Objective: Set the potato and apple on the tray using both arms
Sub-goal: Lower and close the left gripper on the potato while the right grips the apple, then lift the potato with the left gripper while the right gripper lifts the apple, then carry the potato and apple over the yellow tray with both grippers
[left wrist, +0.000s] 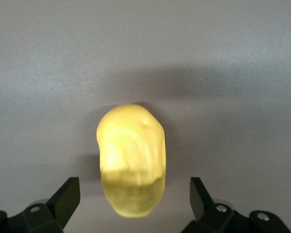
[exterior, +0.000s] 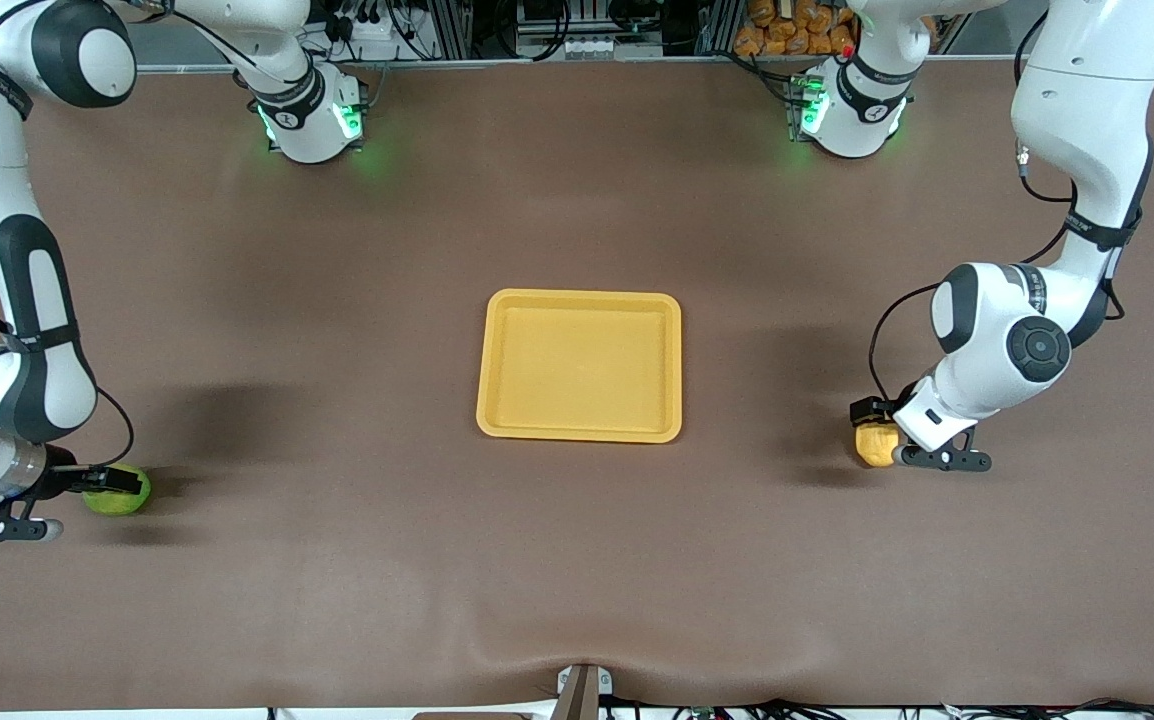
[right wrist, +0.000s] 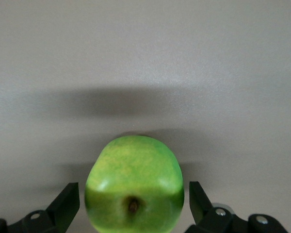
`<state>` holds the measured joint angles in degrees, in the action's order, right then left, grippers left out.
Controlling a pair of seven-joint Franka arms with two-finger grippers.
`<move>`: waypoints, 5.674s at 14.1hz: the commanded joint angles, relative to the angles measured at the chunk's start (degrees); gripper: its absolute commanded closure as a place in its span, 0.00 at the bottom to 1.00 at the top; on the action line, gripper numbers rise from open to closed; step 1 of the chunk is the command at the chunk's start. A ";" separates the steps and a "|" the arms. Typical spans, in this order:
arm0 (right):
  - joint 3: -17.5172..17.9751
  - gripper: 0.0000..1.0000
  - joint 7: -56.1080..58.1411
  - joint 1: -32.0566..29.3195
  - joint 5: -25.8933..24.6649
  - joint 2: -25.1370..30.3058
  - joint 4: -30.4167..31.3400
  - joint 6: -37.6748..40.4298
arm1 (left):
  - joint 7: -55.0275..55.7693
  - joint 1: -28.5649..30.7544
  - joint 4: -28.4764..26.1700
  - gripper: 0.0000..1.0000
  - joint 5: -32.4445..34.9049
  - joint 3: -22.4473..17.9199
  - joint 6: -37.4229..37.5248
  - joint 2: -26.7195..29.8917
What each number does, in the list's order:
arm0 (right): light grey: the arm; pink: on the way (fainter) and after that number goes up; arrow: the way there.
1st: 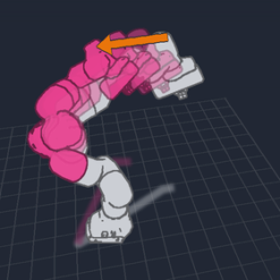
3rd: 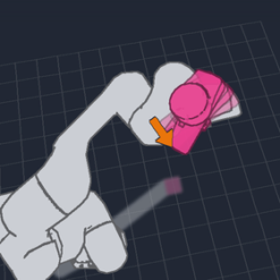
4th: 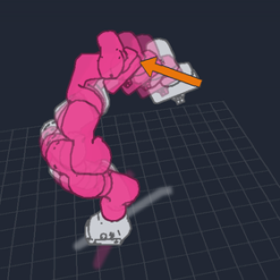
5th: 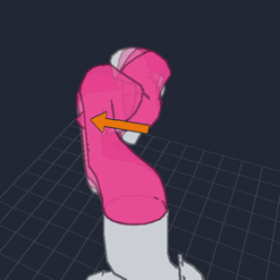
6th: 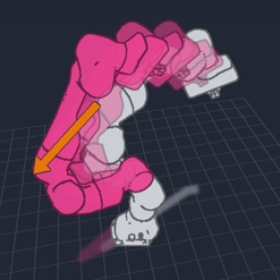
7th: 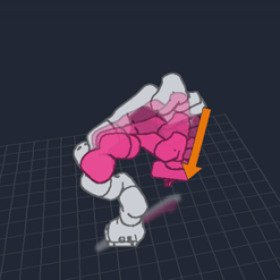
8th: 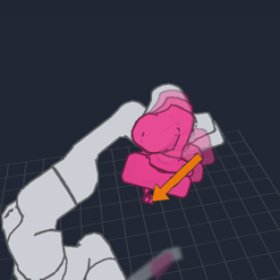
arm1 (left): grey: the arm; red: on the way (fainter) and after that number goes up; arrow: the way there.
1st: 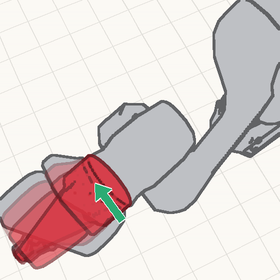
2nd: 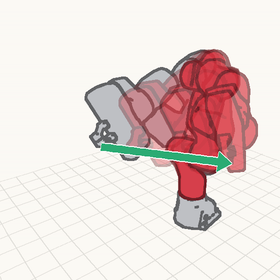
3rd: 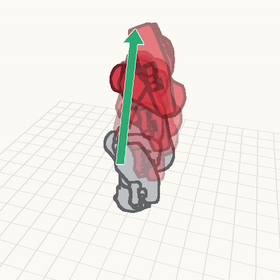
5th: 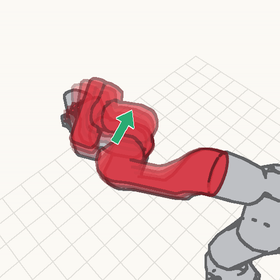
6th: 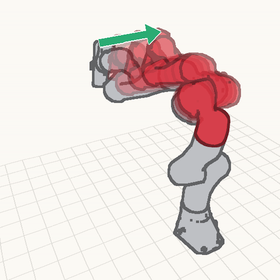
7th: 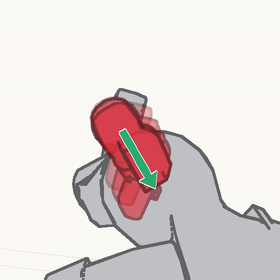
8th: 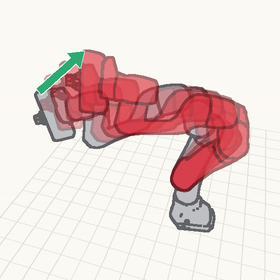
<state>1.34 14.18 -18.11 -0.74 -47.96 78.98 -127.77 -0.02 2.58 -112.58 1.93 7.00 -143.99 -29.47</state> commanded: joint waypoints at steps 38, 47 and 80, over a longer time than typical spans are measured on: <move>1.56 1.00 -5.55 5.18 4.08 12.88 -8.84 34.42 | 10.73 -2.49 -0.52 1.00 1.41 0.47 14.94 15.12; 1.65 1.00 -20.15 13.97 4.34 17.28 -8.14 40.50 | 29.79 -3.46 -0.97 1.00 1.41 14.26 21.55 19.63; 1.65 1.00 -59.89 38.94 11.81 25.20 19.54 16.25 | 66.90 -35.45 21.53 1.00 22.51 7.68 26.21 -12.19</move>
<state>3.60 -44.36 19.97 9.94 -24.56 96.12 -109.97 66.49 -32.80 -92.01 23.14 14.67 -119.04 -41.32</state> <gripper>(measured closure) 0.159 0.458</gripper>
